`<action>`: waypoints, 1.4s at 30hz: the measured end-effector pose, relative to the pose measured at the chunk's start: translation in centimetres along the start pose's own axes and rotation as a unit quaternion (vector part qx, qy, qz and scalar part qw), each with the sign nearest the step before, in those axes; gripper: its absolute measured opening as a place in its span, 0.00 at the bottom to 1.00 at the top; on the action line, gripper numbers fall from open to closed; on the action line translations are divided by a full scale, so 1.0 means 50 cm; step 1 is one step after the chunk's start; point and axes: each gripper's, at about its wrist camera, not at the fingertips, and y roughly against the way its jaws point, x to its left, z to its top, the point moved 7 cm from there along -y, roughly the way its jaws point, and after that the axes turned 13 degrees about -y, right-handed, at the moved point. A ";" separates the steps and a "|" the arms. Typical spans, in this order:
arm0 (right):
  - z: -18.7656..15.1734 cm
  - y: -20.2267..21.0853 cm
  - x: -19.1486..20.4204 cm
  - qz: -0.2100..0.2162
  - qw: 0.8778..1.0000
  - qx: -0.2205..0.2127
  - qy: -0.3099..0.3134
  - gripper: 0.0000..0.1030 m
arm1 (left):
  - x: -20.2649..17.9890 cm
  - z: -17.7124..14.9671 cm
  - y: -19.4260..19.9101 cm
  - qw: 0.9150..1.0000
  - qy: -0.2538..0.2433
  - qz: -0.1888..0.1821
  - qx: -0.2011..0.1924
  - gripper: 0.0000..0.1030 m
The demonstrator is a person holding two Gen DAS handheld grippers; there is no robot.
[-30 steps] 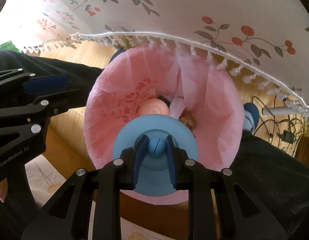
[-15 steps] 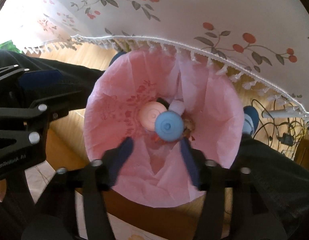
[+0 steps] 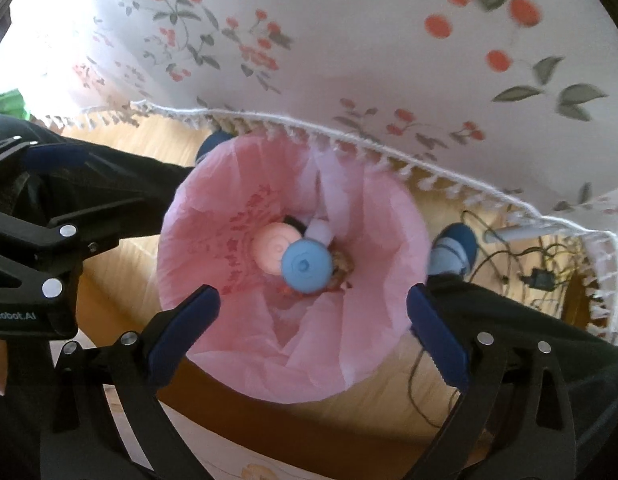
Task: Collect trash
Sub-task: 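Open both tools to drop the peach and blue lids into the bin, then move both tools back up over the table toward the remaining trash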
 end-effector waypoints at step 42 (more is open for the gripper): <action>0.125 0.689 0.008 -0.002 0.956 -0.292 0.012 0.94 | -0.024 0.178 0.710 0.954 -0.041 0.041 -0.295 0.95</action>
